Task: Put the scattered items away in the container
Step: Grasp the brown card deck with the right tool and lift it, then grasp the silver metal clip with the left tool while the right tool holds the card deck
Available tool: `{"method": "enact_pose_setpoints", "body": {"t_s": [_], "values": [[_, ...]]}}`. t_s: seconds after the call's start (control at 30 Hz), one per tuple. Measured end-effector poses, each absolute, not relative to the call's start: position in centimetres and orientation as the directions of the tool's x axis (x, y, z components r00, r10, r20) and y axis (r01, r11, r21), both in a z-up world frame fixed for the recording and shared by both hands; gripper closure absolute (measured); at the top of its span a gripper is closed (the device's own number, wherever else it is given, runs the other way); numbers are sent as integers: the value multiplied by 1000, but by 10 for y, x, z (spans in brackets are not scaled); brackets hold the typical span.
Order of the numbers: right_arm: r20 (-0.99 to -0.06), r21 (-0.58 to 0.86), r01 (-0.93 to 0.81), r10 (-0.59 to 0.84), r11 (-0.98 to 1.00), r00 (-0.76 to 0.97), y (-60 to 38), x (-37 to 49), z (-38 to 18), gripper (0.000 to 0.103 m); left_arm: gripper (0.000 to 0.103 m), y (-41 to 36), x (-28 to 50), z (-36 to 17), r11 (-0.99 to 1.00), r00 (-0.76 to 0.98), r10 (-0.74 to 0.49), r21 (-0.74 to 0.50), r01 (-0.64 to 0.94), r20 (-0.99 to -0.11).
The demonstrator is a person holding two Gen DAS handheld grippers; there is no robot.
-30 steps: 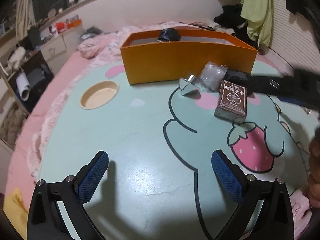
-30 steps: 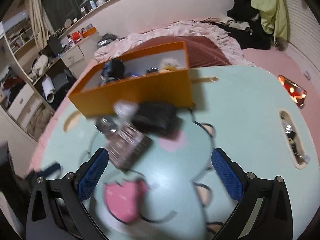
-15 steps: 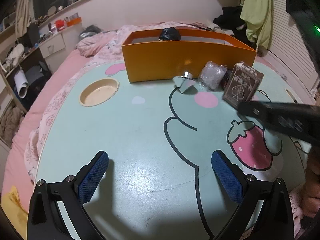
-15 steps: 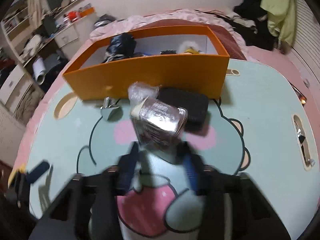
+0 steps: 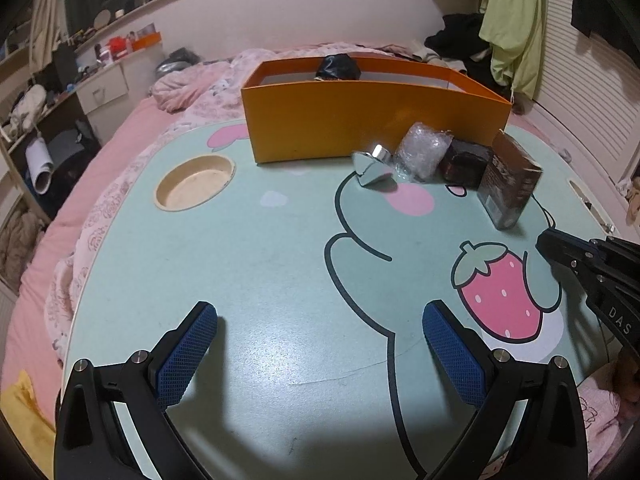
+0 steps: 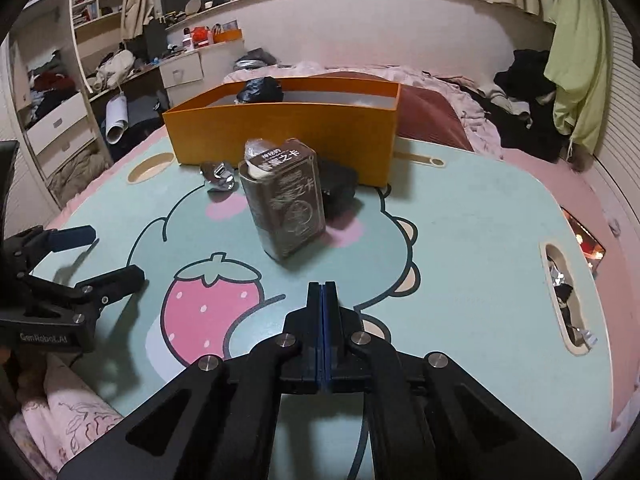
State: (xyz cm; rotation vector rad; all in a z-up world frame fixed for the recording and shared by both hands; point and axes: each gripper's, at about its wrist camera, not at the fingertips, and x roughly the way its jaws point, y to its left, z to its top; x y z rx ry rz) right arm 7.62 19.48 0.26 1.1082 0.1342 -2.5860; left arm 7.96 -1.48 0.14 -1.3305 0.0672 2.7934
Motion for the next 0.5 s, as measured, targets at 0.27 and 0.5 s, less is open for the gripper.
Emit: {"method": "enact_pose_setpoints", "body": {"t_s": [0.27, 0.5], "values": [[-700, 60, 323, -270, -945, -661, 198, 76, 10, 42, 0, -13, 80, 1, -998, -629, 27, 17, -63, -777], [-652, 55, 352, -300, -934, -696, 177, 62, 35, 28, 0, -13, 81, 1, -997, -631, 28, 20, -69, -775]]}}
